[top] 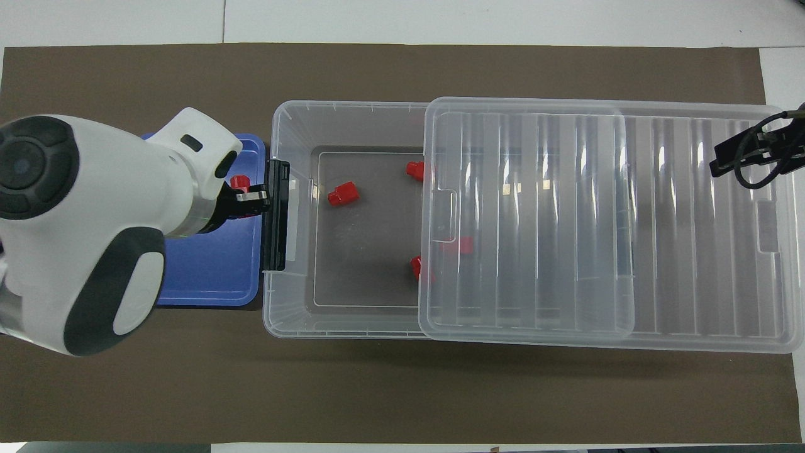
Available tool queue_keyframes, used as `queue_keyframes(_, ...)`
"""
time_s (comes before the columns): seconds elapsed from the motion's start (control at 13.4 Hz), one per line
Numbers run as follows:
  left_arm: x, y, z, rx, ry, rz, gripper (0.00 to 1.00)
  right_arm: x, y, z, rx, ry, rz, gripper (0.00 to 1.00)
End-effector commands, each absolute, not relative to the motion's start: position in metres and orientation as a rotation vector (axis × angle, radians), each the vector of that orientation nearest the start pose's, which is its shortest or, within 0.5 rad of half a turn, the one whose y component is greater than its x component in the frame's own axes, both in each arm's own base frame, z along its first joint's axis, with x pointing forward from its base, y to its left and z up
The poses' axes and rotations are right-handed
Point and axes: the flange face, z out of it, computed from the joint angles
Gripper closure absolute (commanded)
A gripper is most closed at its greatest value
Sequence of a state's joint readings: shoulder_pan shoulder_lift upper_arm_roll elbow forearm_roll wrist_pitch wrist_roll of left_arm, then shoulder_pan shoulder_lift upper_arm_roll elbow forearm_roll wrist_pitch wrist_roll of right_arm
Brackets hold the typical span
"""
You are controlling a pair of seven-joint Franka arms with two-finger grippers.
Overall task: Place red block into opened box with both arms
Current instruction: 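Lift the red block with the left gripper and carry it over the box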
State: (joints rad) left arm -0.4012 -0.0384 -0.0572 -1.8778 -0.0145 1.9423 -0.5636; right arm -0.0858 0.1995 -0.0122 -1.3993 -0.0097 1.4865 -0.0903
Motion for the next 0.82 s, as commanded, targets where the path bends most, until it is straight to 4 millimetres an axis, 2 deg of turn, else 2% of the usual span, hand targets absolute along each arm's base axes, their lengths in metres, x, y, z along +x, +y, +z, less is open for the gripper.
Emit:
queue_keyframes(0.0, 0.501, -0.288, 0.512, -3.191, -0.294, -0.142, 1.0, 0.584, -0.044, 0.607, -3.154, 0.089, 0.142, 0.0)
queue_keyframes(0.07, 0.495, -0.306, 0.501, -3.188, -0.306, -0.123, 1.0, 0.582, -0.04, 0.608, -3.155, 0.077, 0.144, 0.0)
queue_keyframes(0.3, 0.487, -0.33, 0.478, -3.189, -0.359, -0.116, 1.0, 0.564, -0.04, 0.608, -3.152, 0.043, 0.171, 0.0)
queue_keyframes(0.45, 0.479, -0.353, 0.453, -3.177, -0.385, -0.085, 1.0, 0.552, -0.045, 0.604, -3.153, 0.051, 0.14, 0.0)
queue_keyframes(0.74, 0.473, -0.357, 0.416, -3.181, -0.408, -0.091, 1.0, 0.559, -0.042, 0.606, -3.156, 0.048, 0.074, 0.0)
